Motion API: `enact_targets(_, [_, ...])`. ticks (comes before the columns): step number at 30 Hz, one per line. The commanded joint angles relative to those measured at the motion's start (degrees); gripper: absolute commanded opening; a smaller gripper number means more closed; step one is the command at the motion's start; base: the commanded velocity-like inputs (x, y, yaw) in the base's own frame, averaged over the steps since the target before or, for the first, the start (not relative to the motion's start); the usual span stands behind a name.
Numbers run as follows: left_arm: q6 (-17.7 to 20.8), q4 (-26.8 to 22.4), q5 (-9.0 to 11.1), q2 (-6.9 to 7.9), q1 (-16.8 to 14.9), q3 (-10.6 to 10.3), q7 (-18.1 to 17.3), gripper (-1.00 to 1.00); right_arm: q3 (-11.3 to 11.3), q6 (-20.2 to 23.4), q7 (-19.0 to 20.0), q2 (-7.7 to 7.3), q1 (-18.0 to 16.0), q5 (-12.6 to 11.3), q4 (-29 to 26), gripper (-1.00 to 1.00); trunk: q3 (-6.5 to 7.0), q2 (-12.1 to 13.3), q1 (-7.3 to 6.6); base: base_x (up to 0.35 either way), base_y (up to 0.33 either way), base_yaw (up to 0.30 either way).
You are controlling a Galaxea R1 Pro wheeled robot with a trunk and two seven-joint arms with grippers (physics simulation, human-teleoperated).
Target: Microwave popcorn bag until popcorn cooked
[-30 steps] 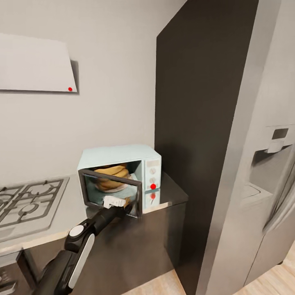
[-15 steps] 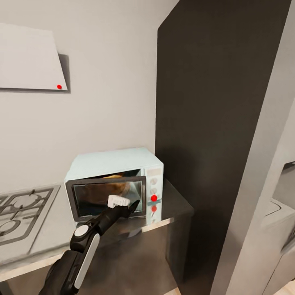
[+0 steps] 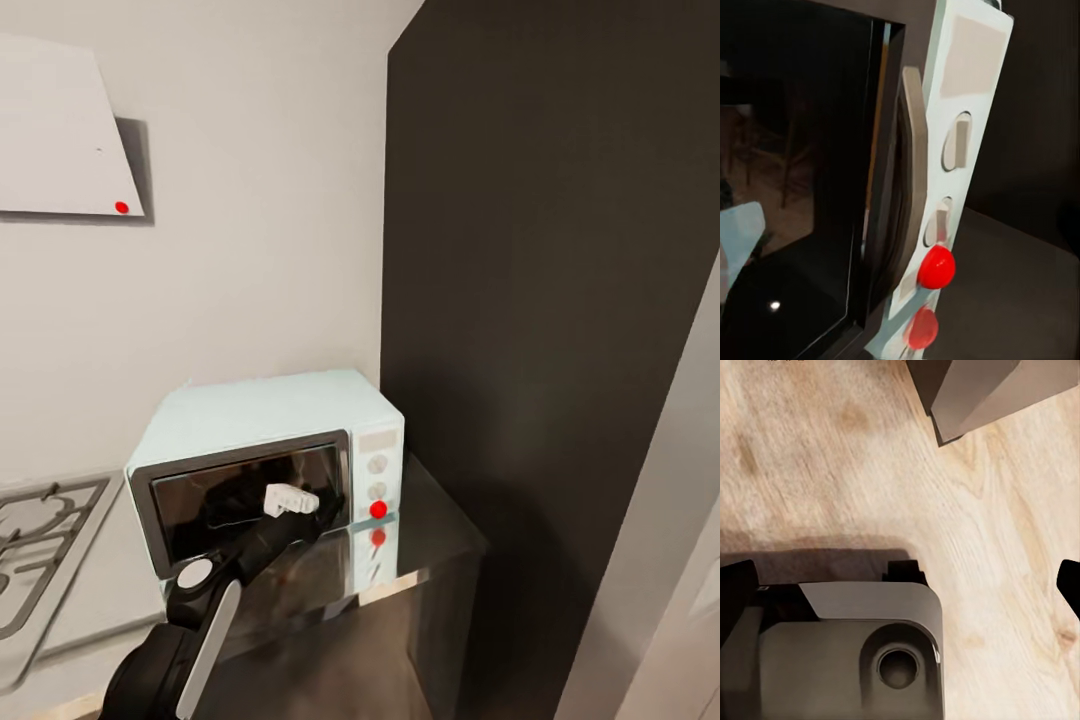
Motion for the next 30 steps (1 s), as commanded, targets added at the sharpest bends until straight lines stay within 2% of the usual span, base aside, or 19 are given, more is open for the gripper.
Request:
enact_targets(1, [0.37,1.85,0.08,-0.02,-2.17,0.15,3.05,1.0,-0.49,-0.33,-0.19,-0.04,-0.07,0.6,0.19,1.0,-0.06,-0.02,0.02,0.024,0.0,0.0])
enact_targets(7, [0.37,1.71,0.08,-0.09,-2.16,0.14,2.95,1.0,-0.49,-0.33,-0.17,-0.05,-0.09,0.6,0.19,1.0,-0.06,-0.02,0.02,-0.091,0.0,0.0])
enact_targets(21, [0.52,1.7,0.17,-0.1,-2.14,0.09,2.93,1.0,-0.49,-0.29,-0.17,-0.05,-0.07,0.6,0.19,1.0,-0.06,-0.02,0.02,-0.328,0.0,0.0])
enact_targets(24, [0.55,1.69,0.08,-0.1,-2.17,-2.76,4.43,1.0,-0.49,-0.18,-0.19,-0.05,-0.08,0.6,0.19,1.0,-0.06,-0.02,0.02,-0.336,0.0,0.0])
enact_targets(26, [0.53,1.63,0.1,-0.1,-2.15,-5.3,7.69,1.0,-0.49,-0.23,-0.17,-0.05,-0.07,0.6,0.19,1.0,-0.06,-0.02,0.02,-0.336,0.0,0.0])
enact_targets(27, [0.5,1.51,0.23,-0.1,-2.15,-7.22,9.95,1.0,-0.49,-0.24,-0.05,-0.05,-0.07,0.6,0.19,1.0,-0.06,-0.02,0.02,-0.336,0.0,0.0])
enact_targets(30, [0.54,1.38,0.45,-0.1,-2.14,-10.42,12.6,1.0,-0.49,-0.24,0.16,-0.05,-0.08,0.6,0.19,1.0,-0.06,-0.02,0.02,-0.336,0.0,0.0])
